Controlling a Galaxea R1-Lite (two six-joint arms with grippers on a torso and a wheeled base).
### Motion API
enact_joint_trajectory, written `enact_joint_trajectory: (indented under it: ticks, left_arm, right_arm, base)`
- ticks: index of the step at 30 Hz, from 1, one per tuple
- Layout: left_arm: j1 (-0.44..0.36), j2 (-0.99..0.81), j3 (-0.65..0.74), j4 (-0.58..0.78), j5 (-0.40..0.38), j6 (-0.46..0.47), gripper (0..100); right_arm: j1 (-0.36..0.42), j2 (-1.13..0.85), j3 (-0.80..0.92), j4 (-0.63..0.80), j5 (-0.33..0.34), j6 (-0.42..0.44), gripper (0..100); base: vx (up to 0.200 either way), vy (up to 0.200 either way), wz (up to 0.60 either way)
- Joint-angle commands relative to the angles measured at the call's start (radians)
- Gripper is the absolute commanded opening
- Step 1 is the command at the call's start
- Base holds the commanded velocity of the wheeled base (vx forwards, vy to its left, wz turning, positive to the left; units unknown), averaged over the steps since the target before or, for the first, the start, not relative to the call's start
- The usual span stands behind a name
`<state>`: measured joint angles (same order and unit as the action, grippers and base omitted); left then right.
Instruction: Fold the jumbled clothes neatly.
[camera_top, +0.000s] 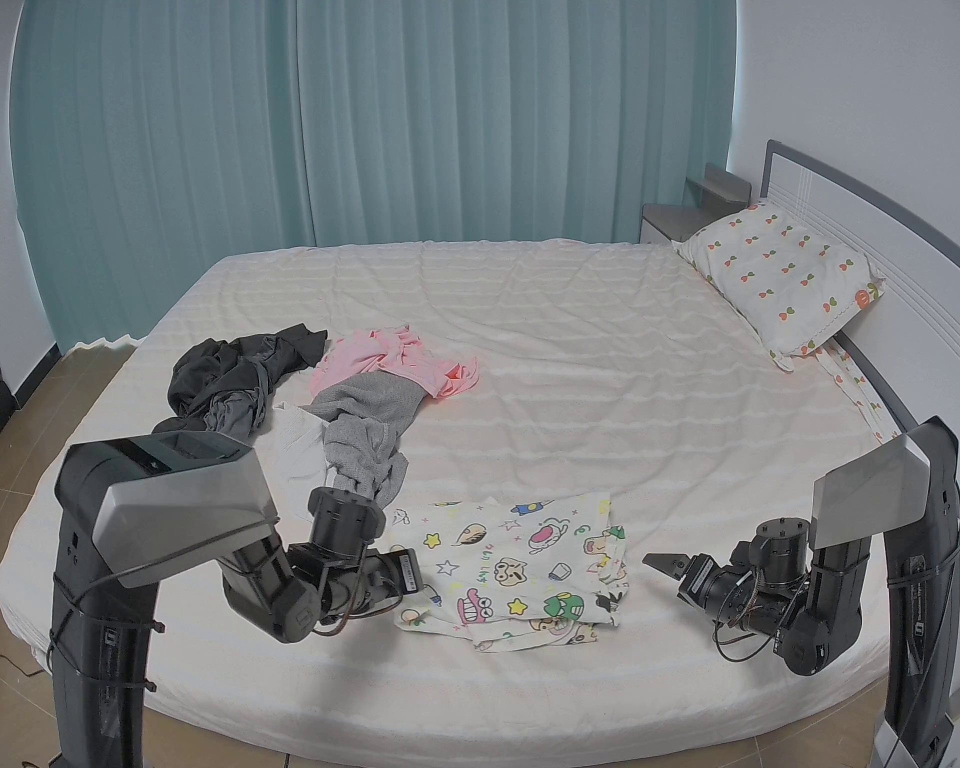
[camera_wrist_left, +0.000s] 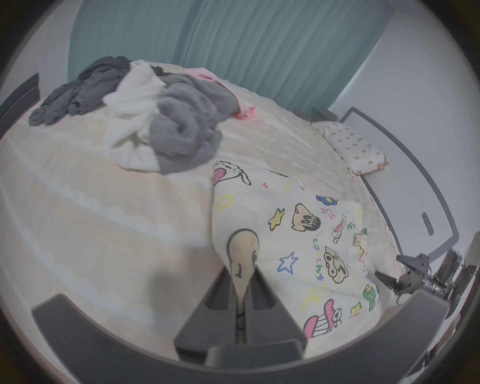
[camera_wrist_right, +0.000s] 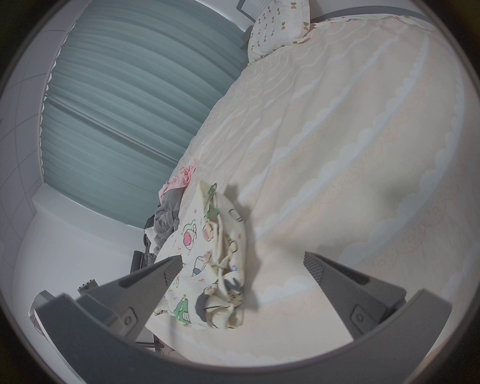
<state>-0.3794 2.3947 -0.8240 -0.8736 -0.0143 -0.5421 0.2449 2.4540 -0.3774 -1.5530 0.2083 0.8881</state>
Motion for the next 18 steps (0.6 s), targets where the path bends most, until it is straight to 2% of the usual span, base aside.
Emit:
enact_joint_trajectory:
  ticks: [1,2,9,18]
  left_arm:
    - [0.097,-0.042,0.094,-0.058,-0.009,0.001,0]
    - [0.105,-0.042,0.098,-0.061,-0.01,0.001,0]
    - [0.293,-0.074,0.207,-0.136,-0.079,0.004,0]
    - [0.455,-0.092,0.226,-0.137,-0.108,0.01,0]
  right_arm:
    - [0.001,0.002,0.0,-0.013,0.0,0.0,100]
    - [0.001,0.002,0.0,-0.013,0.0,0.0,100]
    - [0.001,0.002,0.0,-0.012,0.0,0.0,100]
    - [0.001,0.002,0.0,-0.013,0.0,0.0,100]
  base:
    - [0.0,0.0,0.0]
    - [0.0,0.0,0.0]
    - [0.0,0.0,0.0]
    - [0.0,0.0,0.0]
